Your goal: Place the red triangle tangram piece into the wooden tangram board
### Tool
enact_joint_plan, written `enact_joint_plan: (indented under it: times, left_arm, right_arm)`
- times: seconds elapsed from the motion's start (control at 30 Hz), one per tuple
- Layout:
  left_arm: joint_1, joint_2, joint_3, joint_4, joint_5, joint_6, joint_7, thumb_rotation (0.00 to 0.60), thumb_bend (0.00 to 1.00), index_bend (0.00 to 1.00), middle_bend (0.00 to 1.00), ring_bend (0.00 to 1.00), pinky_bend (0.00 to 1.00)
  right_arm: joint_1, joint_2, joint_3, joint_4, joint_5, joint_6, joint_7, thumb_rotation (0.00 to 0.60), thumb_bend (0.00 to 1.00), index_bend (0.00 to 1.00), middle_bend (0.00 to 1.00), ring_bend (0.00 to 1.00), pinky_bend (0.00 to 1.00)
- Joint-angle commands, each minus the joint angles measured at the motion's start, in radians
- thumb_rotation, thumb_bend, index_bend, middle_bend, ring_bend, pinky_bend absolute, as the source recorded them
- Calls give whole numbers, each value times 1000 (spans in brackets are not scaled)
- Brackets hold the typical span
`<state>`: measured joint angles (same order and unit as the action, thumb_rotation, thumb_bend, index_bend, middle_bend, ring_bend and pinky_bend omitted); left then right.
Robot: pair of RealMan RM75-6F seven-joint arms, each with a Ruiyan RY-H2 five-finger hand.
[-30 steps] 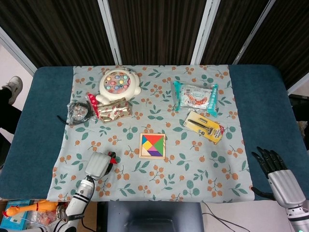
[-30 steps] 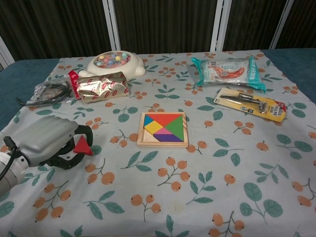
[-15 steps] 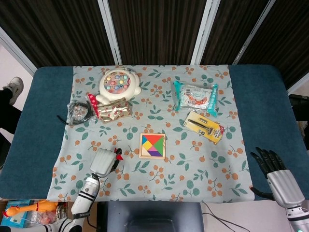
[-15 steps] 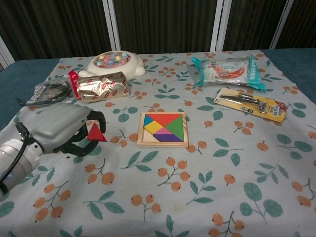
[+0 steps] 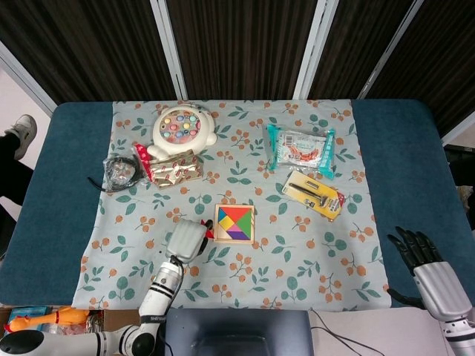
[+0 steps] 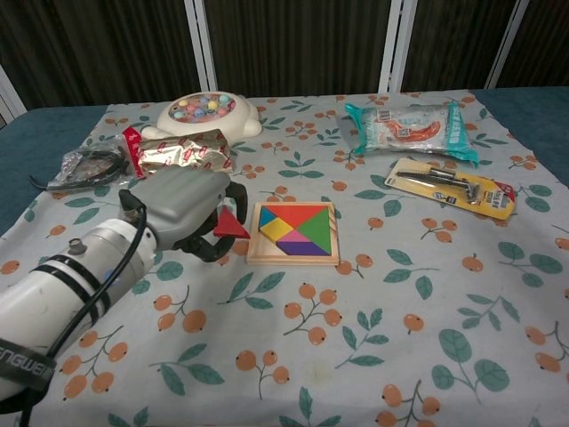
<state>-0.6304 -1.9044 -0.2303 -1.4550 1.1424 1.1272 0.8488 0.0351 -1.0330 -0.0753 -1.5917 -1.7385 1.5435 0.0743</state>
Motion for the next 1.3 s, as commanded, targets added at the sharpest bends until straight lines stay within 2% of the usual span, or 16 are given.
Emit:
enact_joint_plan:
  times: [0.03, 0.4, 0.73, 1.3]
  left_arm:
    - [-20, -22, -12, 18, -23, 0, 18, 600, 412, 689, 1000, 1000, 1000]
    - [-64, -79, -31, 52, -105, -10, 19, 600, 407, 680, 1000, 1000, 1000]
    - [-113, -134, -45, 90, -136, -10, 19, 600, 406, 675, 1000, 1000, 1000]
    - [-143, -169, -65, 138, -186, -15, -16, 600, 405, 665, 1000, 1000, 1000]
  right_arm:
    - [-1, 4, -3, 5, -8, 5, 11, 600, 150, 0, 0, 0, 0]
    - [-5, 11, -13, 17, -28, 22, 41, 600, 150, 0, 0, 0, 0]
    - [-4, 14, -18, 25, -38, 25, 52, 600, 150, 0, 0, 0, 0]
    - [-12, 20, -19, 35, -41, 46, 82, 600, 150, 0, 0, 0, 0]
